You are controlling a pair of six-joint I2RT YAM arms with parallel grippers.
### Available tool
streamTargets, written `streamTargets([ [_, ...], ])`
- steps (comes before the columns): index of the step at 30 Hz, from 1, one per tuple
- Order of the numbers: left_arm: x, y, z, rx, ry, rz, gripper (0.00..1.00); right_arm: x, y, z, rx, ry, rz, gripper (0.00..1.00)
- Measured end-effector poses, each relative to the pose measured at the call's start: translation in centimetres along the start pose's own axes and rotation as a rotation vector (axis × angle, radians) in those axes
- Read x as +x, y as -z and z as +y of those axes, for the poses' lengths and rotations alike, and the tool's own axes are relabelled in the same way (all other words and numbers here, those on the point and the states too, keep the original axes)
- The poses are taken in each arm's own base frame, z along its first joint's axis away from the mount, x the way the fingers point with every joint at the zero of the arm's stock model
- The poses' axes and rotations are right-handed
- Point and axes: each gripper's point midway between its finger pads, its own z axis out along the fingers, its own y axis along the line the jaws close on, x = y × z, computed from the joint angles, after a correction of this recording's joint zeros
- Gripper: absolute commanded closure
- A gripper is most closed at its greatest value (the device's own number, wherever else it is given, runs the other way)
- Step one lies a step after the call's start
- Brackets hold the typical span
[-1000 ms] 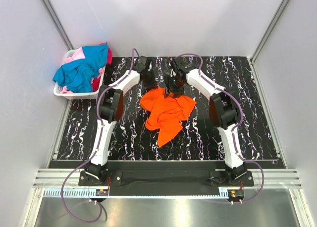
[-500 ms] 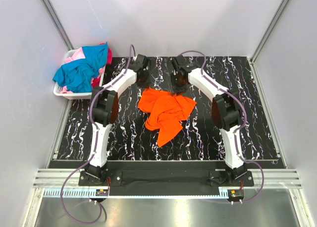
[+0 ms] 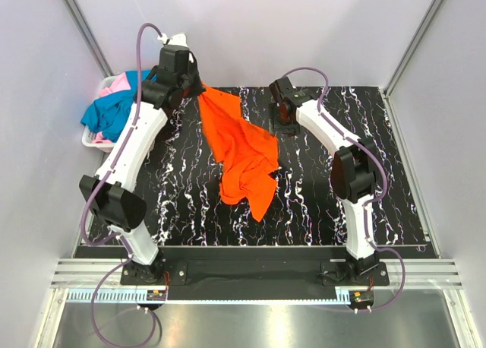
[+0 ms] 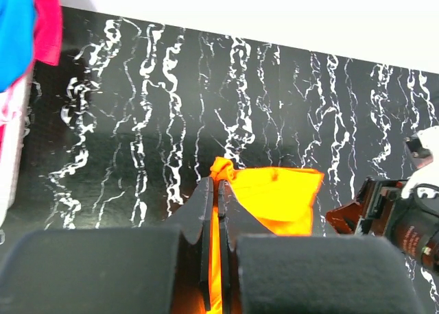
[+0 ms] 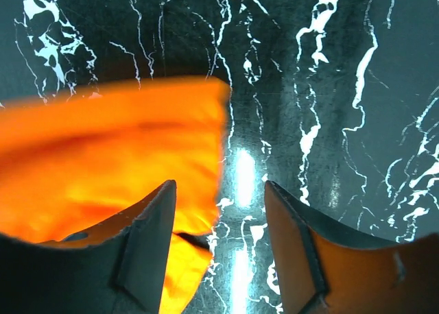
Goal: Fold and stack the t-shirts
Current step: Flatten the tshirt out
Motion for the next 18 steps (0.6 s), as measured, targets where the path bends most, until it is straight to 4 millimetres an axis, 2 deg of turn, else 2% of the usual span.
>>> streamTargets([
  [5, 0.2, 0.4, 0.8, -0.029, -0.020, 0.009, 1.00, 0.1, 0.2, -0.1, -0.002, -0.002, 0.005, 0.35],
  [10, -0.4, 1.9, 1.6, -0.062, -0.049, 0.002, 1.00, 0.6, 0.4, 1.2, -0.079, -0.002, 0.036, 0.35],
  [13, -2.4, 3.8, 1.4, -0.056, -0.052, -0.047, 1.00, 1.0, 0.7, 2.5, -0.153, 0.000, 0.063, 0.36],
  [18, -7.9, 8.8, 0.0, 0.001, -0.042, -0.199, 1.00, 1.2, 1.1, 4.2, -0.251, 0.004, 0.081, 0.35],
])
